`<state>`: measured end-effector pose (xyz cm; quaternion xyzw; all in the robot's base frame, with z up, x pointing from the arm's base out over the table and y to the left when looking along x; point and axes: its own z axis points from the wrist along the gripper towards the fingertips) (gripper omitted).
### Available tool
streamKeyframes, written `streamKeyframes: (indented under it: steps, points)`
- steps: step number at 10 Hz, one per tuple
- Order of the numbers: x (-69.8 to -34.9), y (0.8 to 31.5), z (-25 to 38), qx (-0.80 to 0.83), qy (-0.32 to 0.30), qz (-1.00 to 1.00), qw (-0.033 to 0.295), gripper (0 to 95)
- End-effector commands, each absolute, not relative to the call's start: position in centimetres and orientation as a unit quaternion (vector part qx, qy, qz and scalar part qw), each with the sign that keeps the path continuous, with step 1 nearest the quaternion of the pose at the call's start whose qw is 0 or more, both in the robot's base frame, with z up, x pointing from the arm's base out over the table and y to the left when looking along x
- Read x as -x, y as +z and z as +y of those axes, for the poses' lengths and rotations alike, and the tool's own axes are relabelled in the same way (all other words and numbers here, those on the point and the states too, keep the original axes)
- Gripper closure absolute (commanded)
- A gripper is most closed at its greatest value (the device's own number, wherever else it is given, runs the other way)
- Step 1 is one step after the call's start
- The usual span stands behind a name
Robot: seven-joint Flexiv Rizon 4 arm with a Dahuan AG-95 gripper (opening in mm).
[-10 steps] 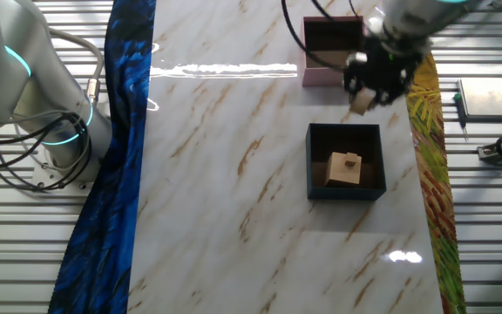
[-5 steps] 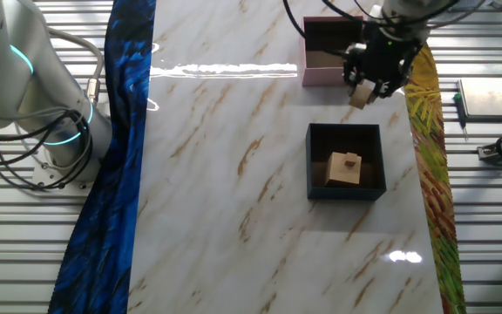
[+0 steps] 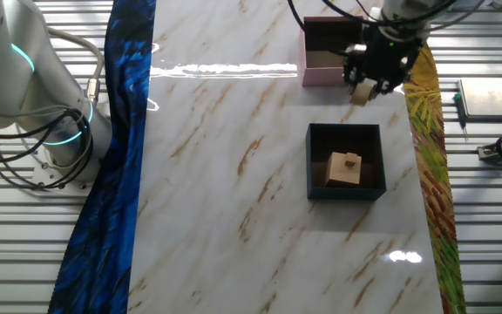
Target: Move an object from one box to another
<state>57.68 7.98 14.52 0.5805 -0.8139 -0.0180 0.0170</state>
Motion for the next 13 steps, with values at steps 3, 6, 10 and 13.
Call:
streamKeyframes:
  steps: [3, 6, 10, 13]
  points:
    - [-58.9, 13.5, 16.3, -0.539, -0.024, -0.842, 0.015, 95.0]
    - [-58.8, 13.1, 19.7, -0.523, -0.02, -0.852, 0.018, 95.0]
    - [-58.7, 13.1, 20.0, -0.533, -0.003, -0.846, 0.027, 95.0]
    - [-58.5, 13.1, 19.9, -0.552, -0.009, -0.834, 0.023, 95.0]
